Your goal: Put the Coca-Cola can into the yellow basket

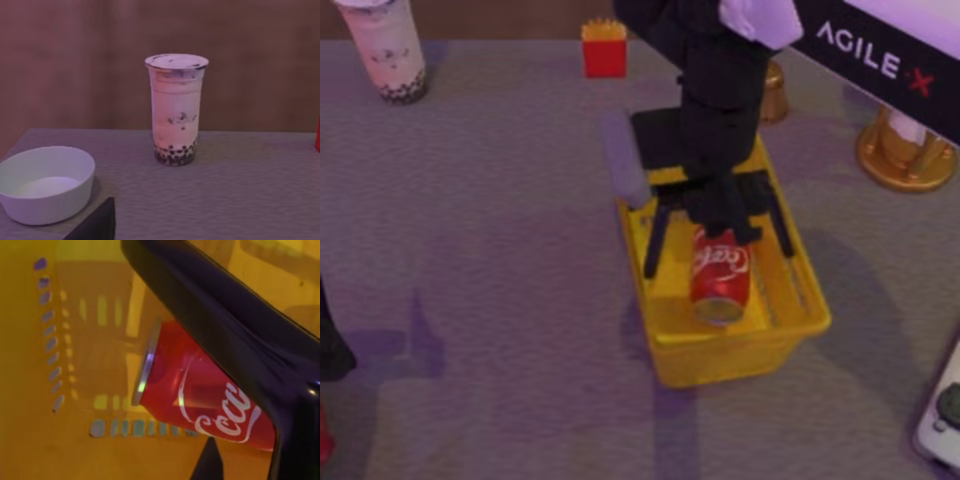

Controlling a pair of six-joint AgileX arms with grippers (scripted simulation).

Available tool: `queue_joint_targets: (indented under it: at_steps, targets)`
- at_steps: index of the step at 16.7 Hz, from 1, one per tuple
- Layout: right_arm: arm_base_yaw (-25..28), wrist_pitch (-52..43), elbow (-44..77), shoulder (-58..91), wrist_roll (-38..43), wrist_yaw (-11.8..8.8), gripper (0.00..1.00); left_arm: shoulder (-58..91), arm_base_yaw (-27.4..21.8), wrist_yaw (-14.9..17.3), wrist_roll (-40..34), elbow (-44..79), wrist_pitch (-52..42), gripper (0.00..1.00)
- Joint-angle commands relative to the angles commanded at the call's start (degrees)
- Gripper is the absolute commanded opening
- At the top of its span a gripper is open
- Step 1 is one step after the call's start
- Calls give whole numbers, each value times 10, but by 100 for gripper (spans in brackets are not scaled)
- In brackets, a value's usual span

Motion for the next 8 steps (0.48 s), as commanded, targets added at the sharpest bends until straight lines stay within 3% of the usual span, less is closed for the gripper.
queue_joint_targets:
  at_steps: [8]
  targets:
    - [-16, -118, 121, 3, -20, 0, 0, 0, 0, 0, 0, 0, 0, 100]
